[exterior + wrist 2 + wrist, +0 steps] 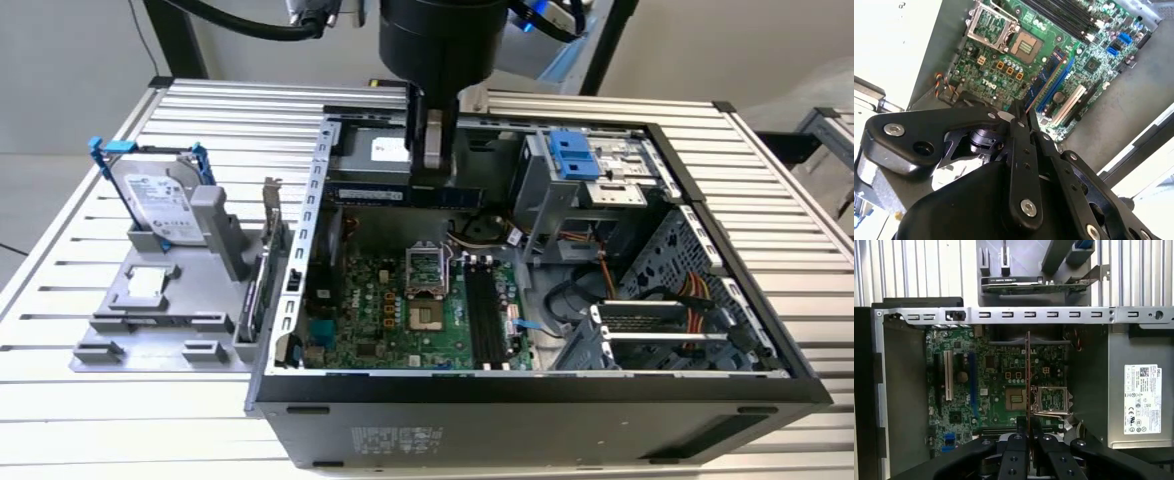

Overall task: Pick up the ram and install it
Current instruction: 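Pick up the ram and move it above insertion slot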

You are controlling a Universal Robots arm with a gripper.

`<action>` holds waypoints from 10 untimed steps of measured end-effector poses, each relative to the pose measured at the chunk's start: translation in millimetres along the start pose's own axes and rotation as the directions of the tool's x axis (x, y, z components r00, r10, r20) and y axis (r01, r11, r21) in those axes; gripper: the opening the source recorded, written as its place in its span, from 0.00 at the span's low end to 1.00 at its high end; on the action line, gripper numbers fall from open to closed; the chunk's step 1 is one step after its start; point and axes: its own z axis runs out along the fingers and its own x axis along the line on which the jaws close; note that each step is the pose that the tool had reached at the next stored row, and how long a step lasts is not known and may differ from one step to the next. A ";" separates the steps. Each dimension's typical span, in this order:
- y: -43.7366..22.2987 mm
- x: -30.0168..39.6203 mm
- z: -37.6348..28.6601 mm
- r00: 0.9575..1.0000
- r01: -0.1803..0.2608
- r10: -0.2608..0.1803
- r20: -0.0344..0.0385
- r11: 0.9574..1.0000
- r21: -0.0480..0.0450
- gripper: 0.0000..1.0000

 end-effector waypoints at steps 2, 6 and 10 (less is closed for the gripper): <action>-4.3 -0.5 -0.1 1.000 0.000 0.000 0.000 1.000 0.000 0.00; -12.6 -1.7 -0.2 1.000 0.000 0.000 0.000 1.000 0.000 0.00; -20.7 -2.9 -0.4 1.000 0.000 0.000 0.000 1.000 0.000 0.00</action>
